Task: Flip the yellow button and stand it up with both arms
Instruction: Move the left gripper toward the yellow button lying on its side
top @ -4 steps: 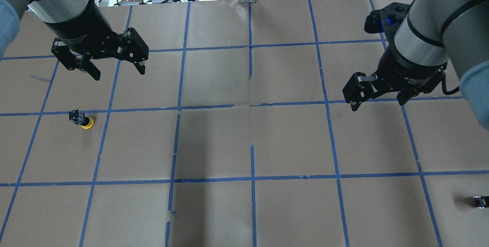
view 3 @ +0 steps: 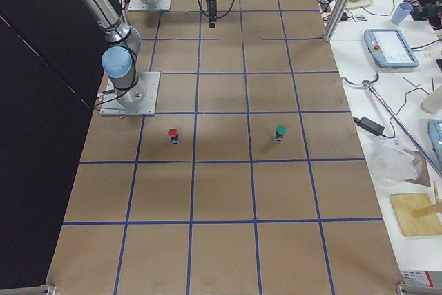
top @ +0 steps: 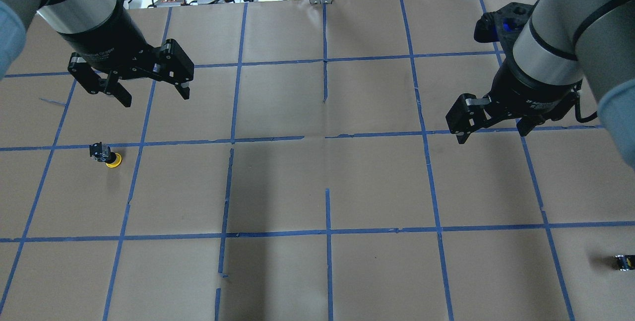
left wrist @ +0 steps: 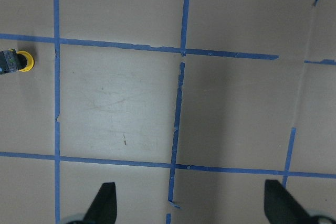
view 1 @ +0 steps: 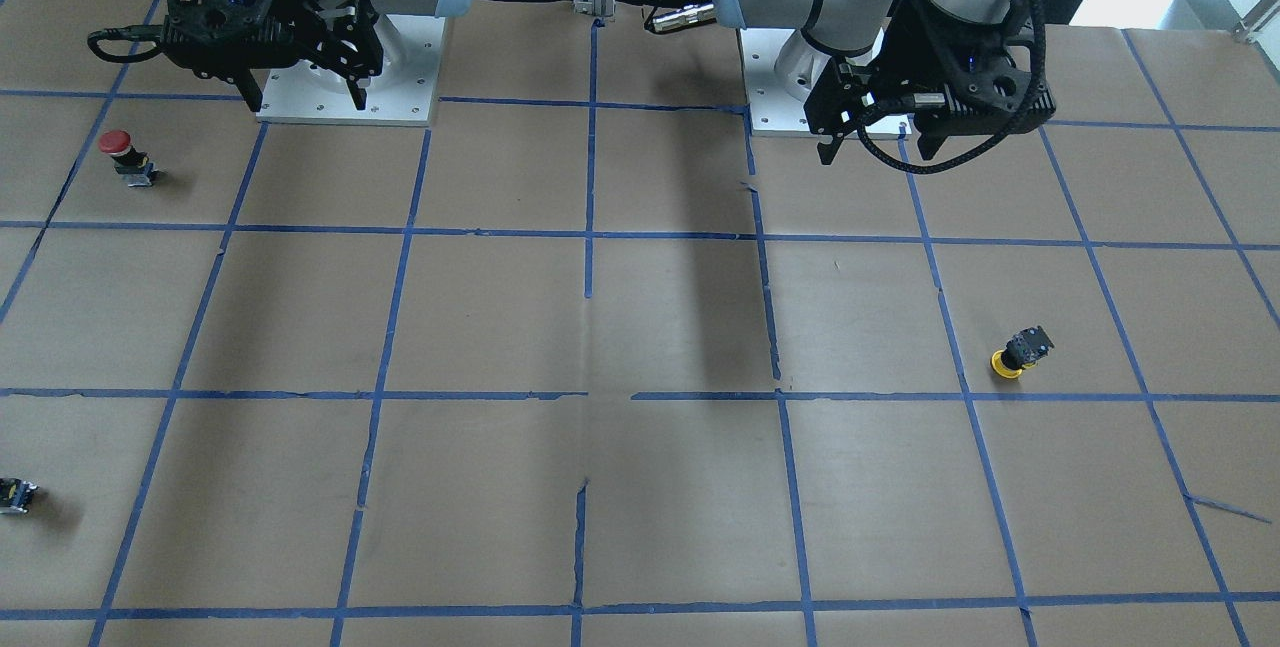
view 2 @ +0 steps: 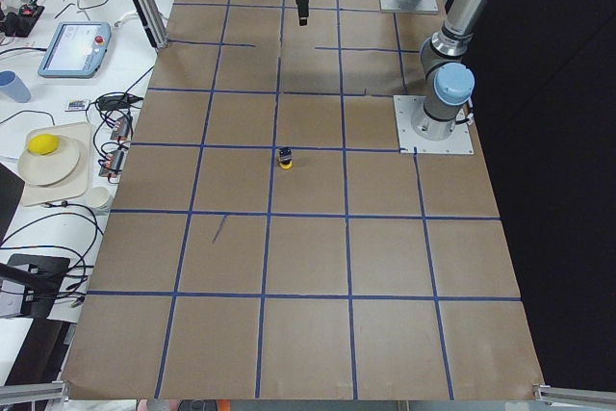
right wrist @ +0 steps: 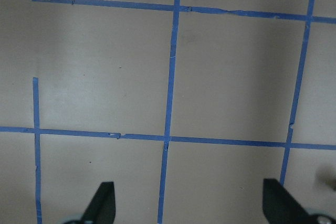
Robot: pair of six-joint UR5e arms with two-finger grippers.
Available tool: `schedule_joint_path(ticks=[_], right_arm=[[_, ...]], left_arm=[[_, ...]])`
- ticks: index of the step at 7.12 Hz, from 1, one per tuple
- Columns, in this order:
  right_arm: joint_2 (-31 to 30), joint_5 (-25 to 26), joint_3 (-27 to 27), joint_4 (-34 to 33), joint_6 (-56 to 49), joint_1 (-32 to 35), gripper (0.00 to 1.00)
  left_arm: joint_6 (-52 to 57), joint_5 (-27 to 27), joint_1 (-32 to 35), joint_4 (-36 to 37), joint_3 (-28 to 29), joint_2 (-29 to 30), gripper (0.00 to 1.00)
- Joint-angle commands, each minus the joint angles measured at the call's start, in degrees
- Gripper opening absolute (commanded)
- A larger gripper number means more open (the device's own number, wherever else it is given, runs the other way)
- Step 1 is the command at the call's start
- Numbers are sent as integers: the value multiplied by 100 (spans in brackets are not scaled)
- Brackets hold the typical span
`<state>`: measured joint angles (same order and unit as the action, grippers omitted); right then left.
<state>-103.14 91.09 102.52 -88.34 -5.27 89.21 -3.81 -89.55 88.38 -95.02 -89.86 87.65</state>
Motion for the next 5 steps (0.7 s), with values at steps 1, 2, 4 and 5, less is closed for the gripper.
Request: schedule_joint_path(ticks=[1,2,4,5], right_arm=[[-4,40,5,-17,0,0,100],[-4,6,5,-17,0,0,100],[-100,-47,5,1,0,0,100],[-92,-47,14,-8,-9,0,100]], left_arm=[[3,-27,-127,27,-49,51,100],[3,-27,-398,36,-293,94,100],[212,-18,-882,1120,-1126,130,100],[475,-27,-1145,1439,-1522,121,100]])
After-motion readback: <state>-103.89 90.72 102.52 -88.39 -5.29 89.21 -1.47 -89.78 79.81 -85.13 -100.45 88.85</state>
